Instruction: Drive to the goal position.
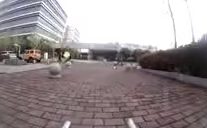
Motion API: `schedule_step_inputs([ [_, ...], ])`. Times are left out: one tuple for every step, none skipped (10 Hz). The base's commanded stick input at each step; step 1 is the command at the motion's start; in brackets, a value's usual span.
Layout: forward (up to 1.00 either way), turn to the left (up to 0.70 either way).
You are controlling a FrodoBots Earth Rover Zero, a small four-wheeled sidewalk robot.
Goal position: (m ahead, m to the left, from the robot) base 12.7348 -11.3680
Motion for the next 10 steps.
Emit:
schedule_step_inputs([
  [0.7,-0.03],
  [0.7,-0.03],
  [0.7,-0.05],
  [0.7,-0.05],
  [0.7,-0.05],
  [0.7,-0.07],
  [0.7,-0.08],
  [0.7,-0.08],
  [0.7,-0.08],
  [0.7,-0.08],
])
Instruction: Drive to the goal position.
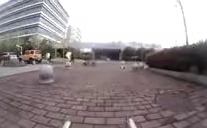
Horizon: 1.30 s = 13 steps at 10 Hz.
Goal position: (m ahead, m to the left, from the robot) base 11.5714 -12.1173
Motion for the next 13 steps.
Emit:
schedule_step_inputs([
  [0.7,-0.08],
  [0.7,-0.09],
  [0.7,-0.1],
  [0.7,-0.11],
  [0.7,-0.11],
  [0.7,-0.11],
  [0.7,-0.13],
  [0.7,-0.13],
  [0.7,-0.13],
  [0.7,-0.13],
  [0.7,-0.13],
  [0.7,-0.13],
  [0.7,-0.13],
])
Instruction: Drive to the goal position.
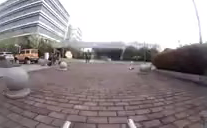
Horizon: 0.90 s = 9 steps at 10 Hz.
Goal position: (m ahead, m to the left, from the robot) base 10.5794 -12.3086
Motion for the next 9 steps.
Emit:
schedule_step_inputs([
  [0.7,-0.13],
  [0.7,-0.13],
  [0.7,-0.13],
  [0.7,-0.13],
  [0.7,-0.13],
  [0.7,-0.13],
  [0.7,-0.13],
  [0.7,-0.13],
  [0.7,-0.13],
])
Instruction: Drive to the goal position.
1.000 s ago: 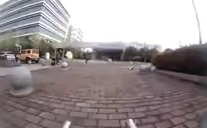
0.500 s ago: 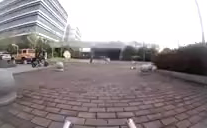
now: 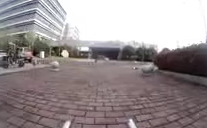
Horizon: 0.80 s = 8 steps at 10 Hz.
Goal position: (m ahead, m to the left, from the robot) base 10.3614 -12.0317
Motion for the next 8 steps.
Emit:
schedule_step_inputs([
  [0.7,-0.13],
  [0.7,-0.13],
  [0.7,-0.13],
  [0.7,-0.14],
  [0.7,-0.13],
  [0.7,-0.14],
  [0.7,-0.14],
  [0.7,-0.14],
])
